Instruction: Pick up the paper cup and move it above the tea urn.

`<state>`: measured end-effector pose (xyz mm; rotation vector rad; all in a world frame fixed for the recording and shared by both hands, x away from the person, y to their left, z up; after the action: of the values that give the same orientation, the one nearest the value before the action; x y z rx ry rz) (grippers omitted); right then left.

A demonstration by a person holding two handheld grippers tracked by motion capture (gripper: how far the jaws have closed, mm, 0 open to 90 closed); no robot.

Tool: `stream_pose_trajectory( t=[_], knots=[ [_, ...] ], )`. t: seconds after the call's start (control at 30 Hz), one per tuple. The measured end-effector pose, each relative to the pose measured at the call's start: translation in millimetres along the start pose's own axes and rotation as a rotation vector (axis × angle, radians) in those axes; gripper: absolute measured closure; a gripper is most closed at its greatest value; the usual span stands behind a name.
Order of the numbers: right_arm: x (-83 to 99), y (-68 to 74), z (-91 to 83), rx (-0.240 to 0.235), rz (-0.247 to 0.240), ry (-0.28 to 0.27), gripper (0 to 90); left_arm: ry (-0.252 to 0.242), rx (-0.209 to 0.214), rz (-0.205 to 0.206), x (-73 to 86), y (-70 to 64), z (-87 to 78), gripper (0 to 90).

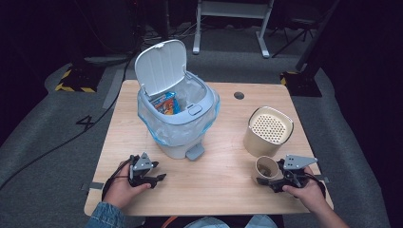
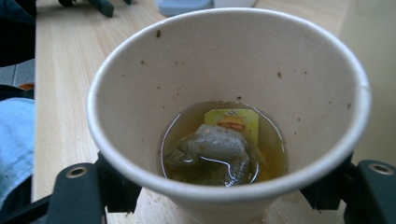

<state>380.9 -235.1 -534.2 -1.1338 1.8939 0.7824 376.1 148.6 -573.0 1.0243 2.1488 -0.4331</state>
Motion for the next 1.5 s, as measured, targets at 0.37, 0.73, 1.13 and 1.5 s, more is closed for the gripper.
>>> stream_pose_trajectory(
  t=[0.37,0.73,1.13,1.5],
  knots=[
    [-41.5,1.6,-34.7,0.023,-0.066,-0.020,29.1,0.000,-0.001,0.000,0.1,0.1,0.0,42.5],
    [-80.3,-4.4,-61.0,0.057,-0.101,-0.037,29.3,0.000,-0.001,-0.004,-0.2,0.2,0.1,42.5],
    [-115.9,-31.5,-78.5,0.095,-0.100,-0.062,29.4,0.001,-0.002,-0.003,-0.2,0.8,0.1,42.5],
    [-144.8,-62.8,-80.0,0.135,-0.129,-0.074,29.4,0.000,-0.001,-0.005,-0.4,1.4,0.5,42.5]
  ],
)
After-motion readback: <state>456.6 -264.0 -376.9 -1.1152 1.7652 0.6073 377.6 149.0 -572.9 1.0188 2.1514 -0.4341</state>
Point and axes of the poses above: each handheld gripper's, and its own axes: z roughly forward along the jaws, x roughly out of its underside, y roughly to its left, the point moved 10 cm from there along z, roughly forward along the jaws, and after that the axes turned 2 degrees about -x, right-handed, at the moved point
